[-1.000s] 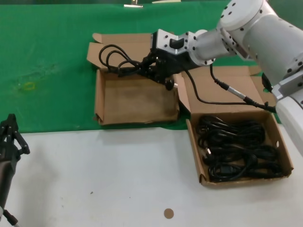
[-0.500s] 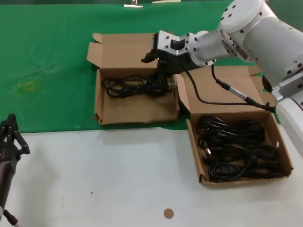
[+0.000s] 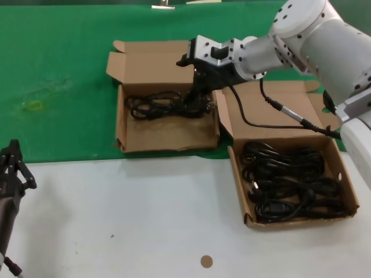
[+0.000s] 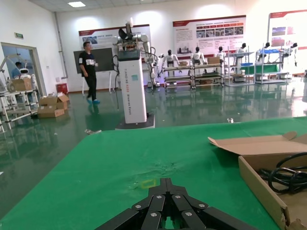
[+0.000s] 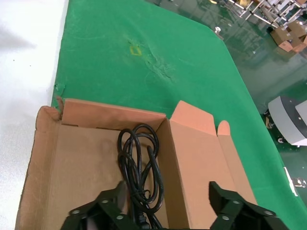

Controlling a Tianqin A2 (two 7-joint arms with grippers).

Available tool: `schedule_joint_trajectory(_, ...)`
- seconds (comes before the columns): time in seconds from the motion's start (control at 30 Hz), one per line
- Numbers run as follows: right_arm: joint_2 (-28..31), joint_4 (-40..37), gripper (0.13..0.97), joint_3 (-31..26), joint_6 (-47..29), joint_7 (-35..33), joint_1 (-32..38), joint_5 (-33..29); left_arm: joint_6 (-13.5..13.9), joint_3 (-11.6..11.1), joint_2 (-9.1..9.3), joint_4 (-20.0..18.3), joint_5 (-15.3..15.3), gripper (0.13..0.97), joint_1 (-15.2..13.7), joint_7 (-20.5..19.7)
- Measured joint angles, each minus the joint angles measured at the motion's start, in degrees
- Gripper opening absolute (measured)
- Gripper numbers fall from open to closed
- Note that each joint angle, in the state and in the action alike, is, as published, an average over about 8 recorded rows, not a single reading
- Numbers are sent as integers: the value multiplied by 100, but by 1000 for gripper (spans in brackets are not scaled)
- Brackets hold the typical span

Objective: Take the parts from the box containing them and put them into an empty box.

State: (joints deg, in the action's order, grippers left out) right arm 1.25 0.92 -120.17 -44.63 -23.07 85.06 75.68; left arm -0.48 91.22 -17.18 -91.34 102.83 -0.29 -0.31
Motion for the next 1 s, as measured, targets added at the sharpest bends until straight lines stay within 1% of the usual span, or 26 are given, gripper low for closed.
schedule_joint_trajectory(0.23,55,301,667,98,142,78,-282,93,1,1,0,-1,1,160,1,0)
schedule_joint_trajectory(0.27,71,391,667,127,187,101,-366,120,2,2,0,-1,1,164,1,0)
schedule_joint_trajectory(0.47,180,1016,795,321,492,259,-951,308,5,5,0,-3,3,171,3,3)
schedule_joint_trajectory(0.53,220,1244,838,393,605,317,-1170,377,7,6,0,-4,4,195,4,4)
schedule_joint_trajectory(0.67,303,1720,838,542,841,439,-1616,522,9,9,0,-6,6,244,6,6)
schedule_joint_trajectory(0.77,367,2082,875,656,1020,531,-1956,631,11,10,0,-8,7,269,7,7)
schedule_joint_trajectory(0.93,474,2695,938,848,1321,686,-2526,816,14,14,0,-10,9,375,9,9)
schedule_joint_trajectory(1.0,517,2935,941,923,1439,747,-2751,889,15,15,0,-11,10,418,9,10)
